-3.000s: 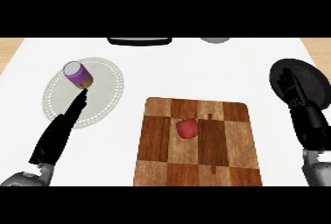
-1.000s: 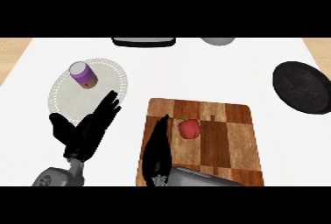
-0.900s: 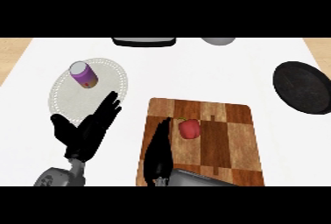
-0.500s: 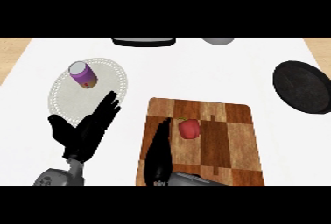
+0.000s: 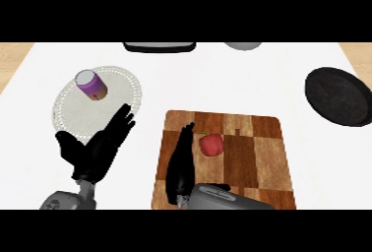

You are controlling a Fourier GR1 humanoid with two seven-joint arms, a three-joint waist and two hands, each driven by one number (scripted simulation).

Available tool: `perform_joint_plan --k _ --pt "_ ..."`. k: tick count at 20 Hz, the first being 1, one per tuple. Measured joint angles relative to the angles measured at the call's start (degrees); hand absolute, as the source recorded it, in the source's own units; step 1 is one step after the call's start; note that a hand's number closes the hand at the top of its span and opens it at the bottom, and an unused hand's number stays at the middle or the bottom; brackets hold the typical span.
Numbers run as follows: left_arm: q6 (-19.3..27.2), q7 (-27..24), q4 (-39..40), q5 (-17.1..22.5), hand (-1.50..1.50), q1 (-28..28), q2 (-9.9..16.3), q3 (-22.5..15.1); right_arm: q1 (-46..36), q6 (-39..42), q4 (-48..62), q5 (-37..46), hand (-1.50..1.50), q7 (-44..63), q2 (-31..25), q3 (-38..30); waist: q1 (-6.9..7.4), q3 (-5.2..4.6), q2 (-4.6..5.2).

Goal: Pick the bell pepper from the cutting board and place it in the pan

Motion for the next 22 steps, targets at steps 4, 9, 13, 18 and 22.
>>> perform_joint_plan --k 4,9,13,18,22 --pt "0.3 1.1 -2.1 -1.1 0.0 1.4 -0.8 -0.4 -0.7 -1.1 2.8 2.7 -1.5 -1.8 0.1 -1.8 0.05 0.0 0.0" --pt "-0.5 1.3 -3.0 -1.8 0.0 2.1 -1.2 0.6 -0.9 -2.5 4.0 6.5 1.5 -5.2 -0.7 -3.6 -0.03 0.01 0.0" --pt "-0.7 1.6 -2.7 -2.4 0.0 1.5 -1.8 1.0 -1.6 -5.8 4.3 8.6 1.5 -10.0 -2.2 -2.4 -0.01 0.0 0.03" --pt "-1.8 2.3 -0.9 -2.2 0.0 -0.3 -2.2 2.3 -3.8 -11.1 7.3 12.5 1.5 -16.3 -3.7 -0.5 0.07 0.02 -0.01" --pt "-2.1 1.9 -1.8 -2.0 0.0 1.3 -1.5 3.4 0.7 -18.0 2.7 11.0 1.5 -16.7 -6.9 -4.9 -1.05 0.09 -0.41"
